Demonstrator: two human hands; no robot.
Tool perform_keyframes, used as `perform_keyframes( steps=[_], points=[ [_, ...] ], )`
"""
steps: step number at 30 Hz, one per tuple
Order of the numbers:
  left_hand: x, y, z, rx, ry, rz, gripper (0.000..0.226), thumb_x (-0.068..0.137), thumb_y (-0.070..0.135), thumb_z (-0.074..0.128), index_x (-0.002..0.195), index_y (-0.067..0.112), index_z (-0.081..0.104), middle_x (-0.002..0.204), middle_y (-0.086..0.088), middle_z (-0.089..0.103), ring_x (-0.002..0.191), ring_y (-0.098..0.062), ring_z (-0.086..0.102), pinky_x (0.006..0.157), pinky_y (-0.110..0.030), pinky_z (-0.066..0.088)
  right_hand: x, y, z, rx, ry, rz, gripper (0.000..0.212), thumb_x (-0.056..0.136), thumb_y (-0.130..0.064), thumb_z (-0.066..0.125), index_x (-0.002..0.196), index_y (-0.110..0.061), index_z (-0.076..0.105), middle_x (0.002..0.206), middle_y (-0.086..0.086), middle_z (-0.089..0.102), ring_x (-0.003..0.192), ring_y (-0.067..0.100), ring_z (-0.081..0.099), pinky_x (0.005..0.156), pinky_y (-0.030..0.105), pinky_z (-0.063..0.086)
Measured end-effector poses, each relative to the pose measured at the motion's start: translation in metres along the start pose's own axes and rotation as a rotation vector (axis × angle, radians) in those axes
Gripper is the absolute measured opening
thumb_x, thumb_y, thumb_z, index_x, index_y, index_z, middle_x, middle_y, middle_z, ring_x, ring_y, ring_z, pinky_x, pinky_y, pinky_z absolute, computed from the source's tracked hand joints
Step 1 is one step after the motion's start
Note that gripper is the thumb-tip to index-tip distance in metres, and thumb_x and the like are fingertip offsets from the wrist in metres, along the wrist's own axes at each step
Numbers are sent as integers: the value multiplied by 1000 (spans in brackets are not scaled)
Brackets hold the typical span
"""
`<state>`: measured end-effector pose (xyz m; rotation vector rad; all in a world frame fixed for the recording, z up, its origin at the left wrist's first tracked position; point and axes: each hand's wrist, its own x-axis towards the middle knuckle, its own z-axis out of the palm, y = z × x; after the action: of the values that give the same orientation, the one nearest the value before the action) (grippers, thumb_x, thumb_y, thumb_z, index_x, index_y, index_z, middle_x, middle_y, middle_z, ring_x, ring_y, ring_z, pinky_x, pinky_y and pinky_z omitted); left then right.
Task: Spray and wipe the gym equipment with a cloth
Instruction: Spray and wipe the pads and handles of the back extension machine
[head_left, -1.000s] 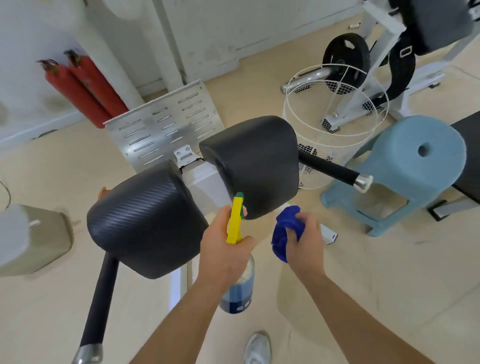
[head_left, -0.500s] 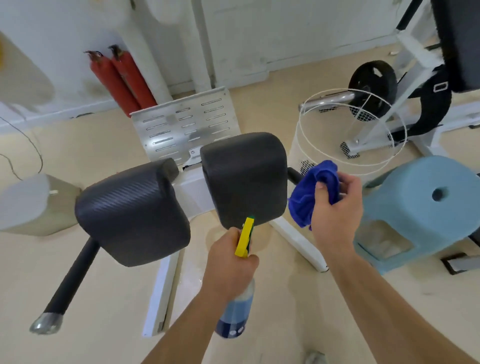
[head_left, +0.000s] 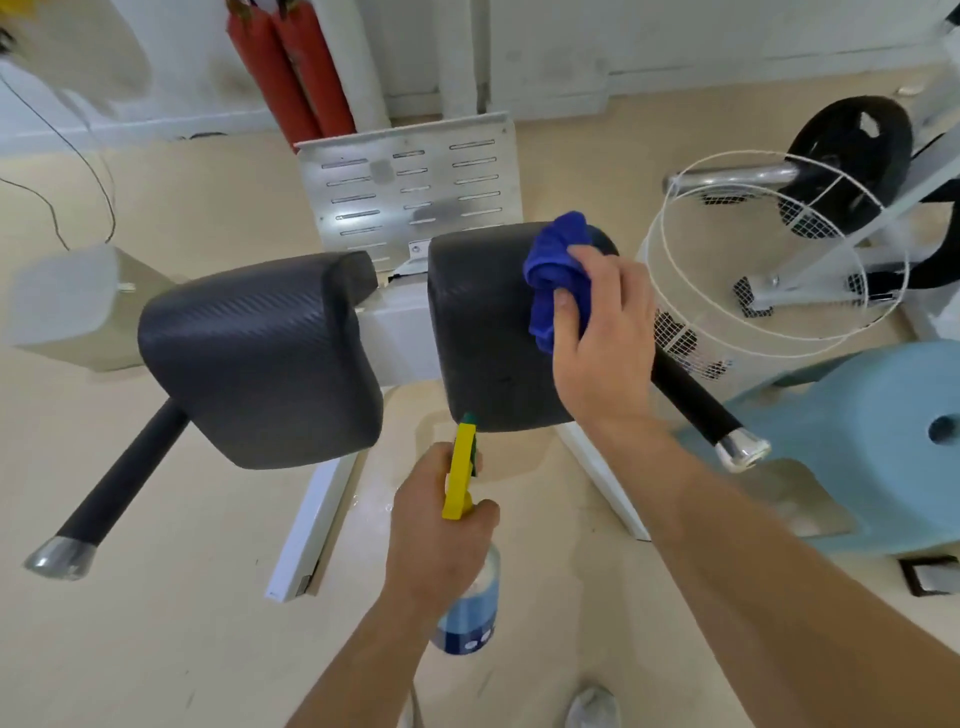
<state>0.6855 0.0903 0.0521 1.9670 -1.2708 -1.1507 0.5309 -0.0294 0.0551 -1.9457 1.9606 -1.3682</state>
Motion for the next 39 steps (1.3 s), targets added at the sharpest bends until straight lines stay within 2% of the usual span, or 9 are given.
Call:
perform_keyframes(
  steps=[5, 11, 16, 21, 25, 30, 33, 36, 39],
  points=[
    [18, -8, -25, -69, 23, 58, 43, 72, -8, 71, 91, 30, 64, 89, 22, 66, 71, -15, 61, 65, -35, 55, -58, 25, 66, -140, 270, -62, 23, 86, -3, 56, 101, -13, 42, 119, 19, 46, 93, 39, 48, 89, 42, 40],
    [27, -24, -39, -98, -2, 99, 45, 69, -11, 72, 90, 29, 63, 89, 21, 66, 68, -21, 59, 65, -35, 51, -130, 49, 83, -250, 36, -190, 12, 91, -7, 47, 100, -13, 42, 122, 14, 38, 95, 38, 46, 82, 53, 49],
    [22, -24, -46, -108, -37, 98, 44, 73, -11, 72, 92, 28, 64, 90, 22, 66, 72, -19, 62, 68, -26, 48, -80, 44, 43, -255, -143, -489, 38, 80, -3, 59, 113, -19, 49, 115, 11, 37, 95, 32, 43, 82, 47, 48],
    [24, -14, -45, -131, -20, 79, 42, 74, -9, 71, 94, 27, 64, 82, 19, 65, 69, -18, 61, 63, -37, 55, 2, 1, 44, -291, -12, -473, 41, 90, -13, 53, 129, -22, 43, 121, 7, 33, 101, 35, 46, 86, 45, 45],
    [29, -9, -47, -150, 15, 135, 43, 71, -10, 73, 94, 25, 63, 88, 21, 66, 68, -11, 57, 66, -33, 52, -39, 3, 72, -246, 77, -448, 32, 93, -10, 49, 124, -17, 47, 121, 11, 37, 96, 36, 46, 83, 47, 44],
    [35, -12, -45, -140, 42, 165, 40, 72, -10, 72, 94, 22, 64, 89, 18, 65, 79, -7, 60, 69, -35, 57, -108, 64, 57, -394, -415, -869, 36, 85, -5, 50, 115, -24, 55, 113, 9, 52, 93, 33, 51, 81, 44, 44],
    [36, -13, -45, -141, 57, 162, 39, 73, -9, 73, 96, 22, 65, 86, 20, 66, 83, 1, 61, 66, -23, 50, -104, 96, 24, -551, -613, -891, 38, 74, -1, 68, 106, -21, 62, 107, 8, 62, 92, 31, 59, 79, 42, 50],
    [35, -12, -49, -139, 56, 152, 38, 73, -8, 74, 95, 21, 64, 86, 22, 65, 83, 1, 61, 64, -18, 47, -92, 89, 3, -495, -502, -716, 39, 72, 0, 70, 106, -16, 59, 109, 12, 51, 91, 34, 54, 73, 43, 53],
    [34, -12, -53, -129, 59, 152, 40, 73, -9, 73, 94, 25, 63, 88, 25, 64, 80, -14, 66, 66, -25, 51, -50, 45, -1, -312, -160, -559, 29, 86, -4, 53, 112, -16, 53, 111, 11, 39, 92, 32, 44, 76, 37, 46]
  ],
)
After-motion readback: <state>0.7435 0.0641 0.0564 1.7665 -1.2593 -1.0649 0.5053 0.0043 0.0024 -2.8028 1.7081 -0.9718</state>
